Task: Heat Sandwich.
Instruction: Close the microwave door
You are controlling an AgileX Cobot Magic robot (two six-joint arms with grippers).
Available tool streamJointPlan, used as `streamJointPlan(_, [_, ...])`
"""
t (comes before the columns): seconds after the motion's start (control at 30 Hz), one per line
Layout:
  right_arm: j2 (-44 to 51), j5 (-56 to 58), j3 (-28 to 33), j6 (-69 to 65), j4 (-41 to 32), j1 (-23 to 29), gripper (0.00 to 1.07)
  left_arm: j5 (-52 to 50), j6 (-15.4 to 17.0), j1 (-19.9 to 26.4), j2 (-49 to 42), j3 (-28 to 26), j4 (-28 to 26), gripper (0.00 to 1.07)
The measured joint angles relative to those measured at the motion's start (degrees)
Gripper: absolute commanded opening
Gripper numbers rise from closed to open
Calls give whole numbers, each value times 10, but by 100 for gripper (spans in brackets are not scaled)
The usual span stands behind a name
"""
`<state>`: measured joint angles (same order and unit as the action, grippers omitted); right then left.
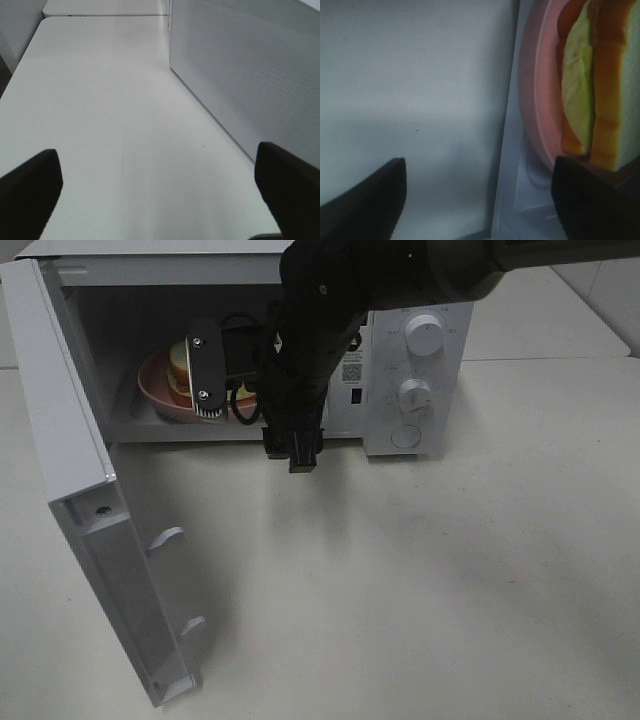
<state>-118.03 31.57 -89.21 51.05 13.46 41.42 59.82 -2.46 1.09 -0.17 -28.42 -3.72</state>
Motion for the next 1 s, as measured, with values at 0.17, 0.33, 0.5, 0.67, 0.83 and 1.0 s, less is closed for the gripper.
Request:
streamJointPlan(0.17, [37, -3, 49, -5, 0, 0, 76, 0, 0, 0, 0, 0, 0, 100])
streamJointPlan(0.33, [74, -6, 96, -17, 0, 0, 76, 0, 0, 0, 0, 0, 0, 100])
streamJointPlan(0.5, [121, -6, 154, -29, 0, 0, 76, 0, 0, 0, 0, 0, 0, 100])
streamJointPlan(0.67, [163, -6, 198, -51, -2, 0, 76, 0, 0, 0, 0, 0, 0, 100])
streamJointPlan(0.83, [207, -6, 238, -73, -2, 0, 76, 0, 0, 0, 0, 0, 0, 100])
streamJointPlan(1.0, [252, -6, 282, -93, -2, 0, 76, 0, 0, 0, 0, 0, 0, 100])
